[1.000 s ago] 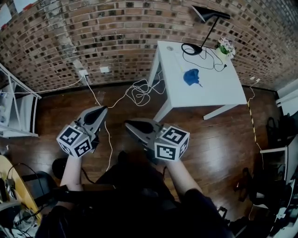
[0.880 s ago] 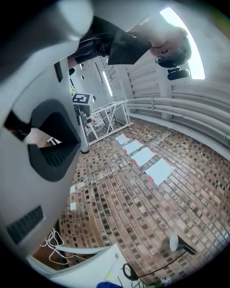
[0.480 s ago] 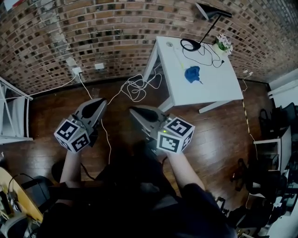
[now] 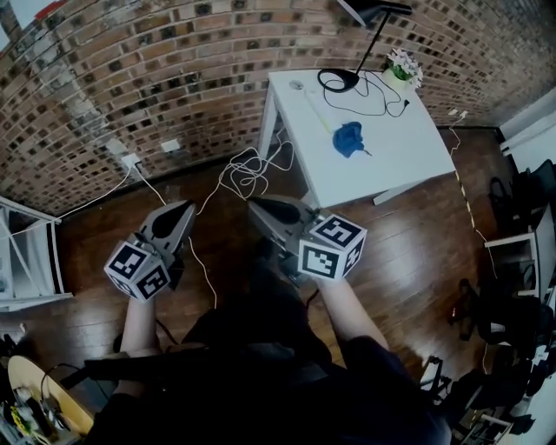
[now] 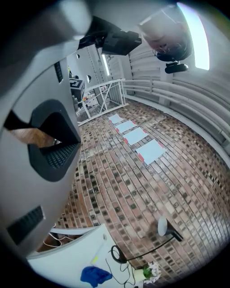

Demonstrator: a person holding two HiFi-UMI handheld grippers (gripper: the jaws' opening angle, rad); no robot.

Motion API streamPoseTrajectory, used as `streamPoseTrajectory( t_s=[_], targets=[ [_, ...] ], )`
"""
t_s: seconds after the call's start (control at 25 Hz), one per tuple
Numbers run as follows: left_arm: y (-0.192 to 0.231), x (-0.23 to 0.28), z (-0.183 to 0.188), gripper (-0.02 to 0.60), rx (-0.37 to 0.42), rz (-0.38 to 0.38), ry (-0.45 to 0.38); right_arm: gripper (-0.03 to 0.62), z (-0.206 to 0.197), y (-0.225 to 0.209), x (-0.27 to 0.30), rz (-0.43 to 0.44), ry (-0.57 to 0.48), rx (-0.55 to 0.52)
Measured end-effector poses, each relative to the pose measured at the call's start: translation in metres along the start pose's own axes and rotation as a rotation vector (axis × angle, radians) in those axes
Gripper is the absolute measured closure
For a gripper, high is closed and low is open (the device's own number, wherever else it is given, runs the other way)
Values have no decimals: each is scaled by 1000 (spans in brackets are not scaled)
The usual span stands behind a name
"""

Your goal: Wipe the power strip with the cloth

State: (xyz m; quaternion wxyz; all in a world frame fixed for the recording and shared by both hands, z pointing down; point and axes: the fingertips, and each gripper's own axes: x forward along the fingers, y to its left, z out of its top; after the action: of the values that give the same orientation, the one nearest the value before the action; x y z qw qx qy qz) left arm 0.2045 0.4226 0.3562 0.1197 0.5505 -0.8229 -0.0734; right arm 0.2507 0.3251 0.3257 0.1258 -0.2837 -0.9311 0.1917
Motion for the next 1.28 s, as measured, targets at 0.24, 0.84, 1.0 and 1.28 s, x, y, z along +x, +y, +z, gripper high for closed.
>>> streamPoseTrajectory(
  t_s=[0.24, 0.84, 1.0, 1.28],
  targets=[
    [9, 104, 6, 580, 63, -88, 86, 592, 22, -100, -13, -86, -53, 16],
    [31, 333, 26, 580, 166, -239, 236, 593, 87, -271, -8, -108, -48, 101],
    [35, 366, 22, 580, 215, -306, 291, 594, 90, -299, -16, -185, -58, 115],
    [42, 440, 19, 580, 306, -490, 330, 593, 112, -351, -37, -428, -125, 116]
  ],
)
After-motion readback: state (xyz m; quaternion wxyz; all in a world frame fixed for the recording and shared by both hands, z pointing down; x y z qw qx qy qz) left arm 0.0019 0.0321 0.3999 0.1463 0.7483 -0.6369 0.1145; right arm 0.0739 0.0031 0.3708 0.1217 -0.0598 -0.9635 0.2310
